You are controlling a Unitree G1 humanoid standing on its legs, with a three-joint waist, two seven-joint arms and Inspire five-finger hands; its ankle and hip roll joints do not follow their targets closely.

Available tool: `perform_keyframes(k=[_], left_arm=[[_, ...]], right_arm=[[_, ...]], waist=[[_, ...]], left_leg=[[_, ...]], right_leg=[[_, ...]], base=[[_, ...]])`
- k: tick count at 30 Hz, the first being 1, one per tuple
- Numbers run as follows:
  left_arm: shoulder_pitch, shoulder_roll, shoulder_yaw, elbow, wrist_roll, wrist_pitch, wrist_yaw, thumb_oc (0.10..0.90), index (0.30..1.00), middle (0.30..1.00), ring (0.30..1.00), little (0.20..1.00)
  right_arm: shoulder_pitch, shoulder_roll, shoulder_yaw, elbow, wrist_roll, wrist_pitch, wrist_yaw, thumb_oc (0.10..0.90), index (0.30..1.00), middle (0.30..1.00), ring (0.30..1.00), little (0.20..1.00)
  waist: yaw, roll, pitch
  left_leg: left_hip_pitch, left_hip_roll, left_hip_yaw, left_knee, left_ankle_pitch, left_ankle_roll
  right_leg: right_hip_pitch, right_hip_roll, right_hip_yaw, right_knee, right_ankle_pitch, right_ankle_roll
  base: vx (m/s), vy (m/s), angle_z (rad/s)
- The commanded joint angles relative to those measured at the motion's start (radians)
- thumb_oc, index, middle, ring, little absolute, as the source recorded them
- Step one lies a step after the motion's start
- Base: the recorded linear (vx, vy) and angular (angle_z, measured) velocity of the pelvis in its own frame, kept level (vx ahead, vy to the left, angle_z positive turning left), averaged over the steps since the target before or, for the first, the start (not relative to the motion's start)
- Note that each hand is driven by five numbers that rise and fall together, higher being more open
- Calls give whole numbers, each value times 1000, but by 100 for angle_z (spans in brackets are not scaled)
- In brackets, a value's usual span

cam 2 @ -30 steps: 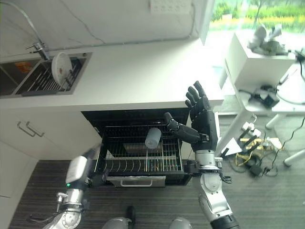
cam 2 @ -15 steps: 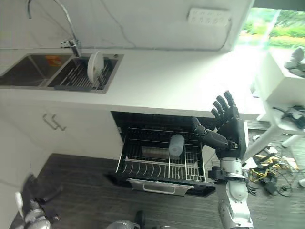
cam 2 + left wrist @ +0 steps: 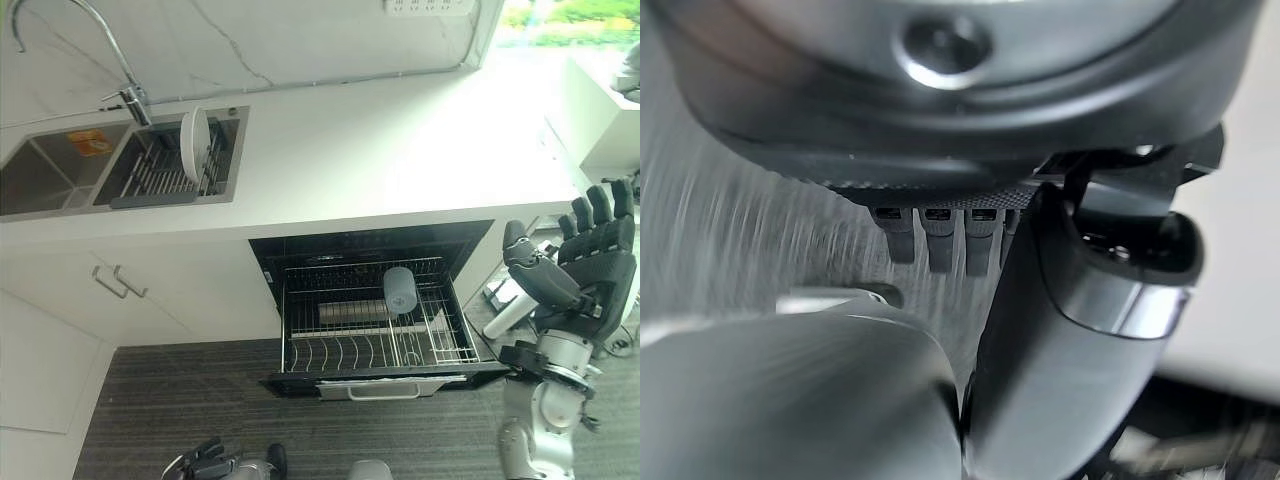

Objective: Place the dishes in the dishwasher.

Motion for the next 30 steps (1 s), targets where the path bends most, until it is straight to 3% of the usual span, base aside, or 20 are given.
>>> perform_keyframes(k=[1, 2, 4, 5, 6, 8, 10, 11, 12, 14, 15, 18, 22, 24, 26, 28, 30], left_arm=[[39, -2, 33, -34, 9, 78, -72, 800, 900, 900, 900, 900], [38, 0, 31, -31, 4, 89, -72, 800, 900, 900, 900, 900], [33, -1, 31, -11, -33, 157, -91, 800, 900, 900, 900, 900], [36, -14, 41, 16, -65, 175, -95, 800, 900, 900, 900, 900], [32, -23, 45, 38, -27, 171, -91, 800, 900, 900, 900, 900], [20, -20, 39, 34, 11, 149, -49, 800, 900, 900, 900, 900], [10, -11, 42, 9, 33, 133, -58, 800, 900, 900, 900, 900], [6, -10, 35, -17, 38, 134, -61, 800, 900, 900, 900, 900], [3, -9, 31, -31, 38, 140, -56, 800, 900, 900, 900, 900], [-1, -6, 35, -35, 36, 139, -59, 800, 900, 900, 900, 900], [-2, -11, 49, -26, 54, 138, -67, 800, 900, 900, 900, 900], [-4, -11, 40, -10, 132, 112, -60, 800, 900, 900, 900, 900], [-10, -8, 6, 11, 190, 70, -57, 800, 900, 900, 900, 900], [-14, -7, -10, 13, 202, 61, -71, 800, 900, 900, 900, 900], [-27, -7, -36, 17, 187, 76, -76, 800, 900, 900, 900, 900], [-47, -9, -63, 7, 177, 73, -81, 800, 900, 900, 900, 900], [-60, -15, -74, 4, 112, 102, -58, 800, 900, 900, 900, 900]], right_arm=[[-87, -47, 53, -108, 51, 17, 113, 800, 900, 900, 900, 900], [-89, -45, 58, -106, 55, 22, 114, 800, 900, 900, 900, 900], [-91, -48, 77, -93, 35, 40, 93, 800, 900, 900, 900, 900], [-93, -55, 82, -89, 44, 42, 93, 800, 900, 900, 900, 900], [-95, -59, 78, -79, 59, 25, 109, 800, 900, 900, 900, 900], [-85, -75, 62, -77, 76, 0, 84, 800, 900, 900, 900, 900], [-86, -96, 45, -65, 73, -35, 86, 800, 900, 900, 900, 900], [-82, -120, 12, -58, 78, -54, 86, 800, 900, 900, 900, 900], [-88, -129, 2, -51, 92, -66, 88, 800, 900, 900, 900, 900], [-110, -133, -15, -32, 96, -78, 94, 800, 900, 900, 900, 900], [-125, -127, -20, -29, 83, -68, 98, 800, 900, 900, 900, 900], [-142, -130, -18, -39, 57, -18, 91, 800, 900, 900, 900, 900], [-142, -134, -10, -58, 37, 27, 82, 800, 900, 900, 900, 900], [-138, -133, -15, -69, 23, 34, 74, 800, 900, 900, 900, 900], [-134, -139, -26, -84, 17, 45, 47, 800, 900, 900, 900, 900], [-125, -144, -47, -96, 30, 73, 84, 800, 900, 900, 900, 900], [-128, -138, -44, -106, 67, 103, 134, 800, 900, 900, 900, 900]], waist=[[7, 0, -41], [6, -2, -42], [-10, -18, -44], [-11, -35, -43], [-1, -49, -42], [-10, -68, -44], [-4, -83, -46], [3, -102, -39], [9, -108, -30], [16, -107, -17], [19, -101, -18], [13, -76, -32], [1, -48, -40], [-5, -37, -36], [-14, -36, -38], [-19, -50, -47], [-14, -64, -59]], left_leg=[[10, 40, -14, 56, -162, 22], [8, 38, -8, 56, -164, 26], [4, 16, 7, 56, -168, 28], [15, 3, 42, 56, -175, 23], [30, 1, 86, 56, -184, 22], [49, -22, 88, 56, -172, 16], [84, -38, 129, 56, -172, 5], [101, -47, 148, 56, -70, -26], [85, -44, 142, 81, -24, -43], [20, -30, 101, 130, 10, -52], [33, -28, 61, 66, 0, -41], [1, -13, -27, 56, -66, -32], [-50, 33, -101, 56, -58, -63], [-76, 58, -103, 56, -43, -74], [-60, 64, -69, 56, -68, -60], [-9, 23, -65, 56, -118, -23], [4, -4, -61, 56, -146, 12]], right_leg=[[3, 26, -108, -71, 144, 69], [-1, 46, -105, -75, 134, 66], [-33, 153, -108, -87, 101, 40], [-60, 183, -178, -87, 110, 29], [-73, 145, -248, -87, 95, 22], [-78, 160, -200, -87, 41, 2], [-57, 136, -210, -87, 2, -14], [-40, 103, -191, -87, -4, -28], [-30, 93, -184, -87, -8, -36], [-22, 102, -140, -87, -11, -50], [-10, 117, -95, -87, -19, -47], [-8, 152, -36, -87, -26, -44], [13, 165, 7, -87, -46, -38], [31, 156, 14, -87, -57, -32], [39, 125, -4, -87, -60, -18], [11, 76, 8, -87, -18, 15], [-9, 72, 37, -87, -4, 29]], base=[[44, 175, -87], [22, 90, -128], [54, 44, -122], [75, -20, -64], [88, -68, -69], [81, -112, -76], [122, -26, -2], [120, 31, -8], [65, 81, -25], [57, 174, -41], [156, 267, -49], [169, 306, -58], [210, 358, -53], [222, 436, -23], [239, 545, -29], [268, 641, -67], [154, 392, -112]])
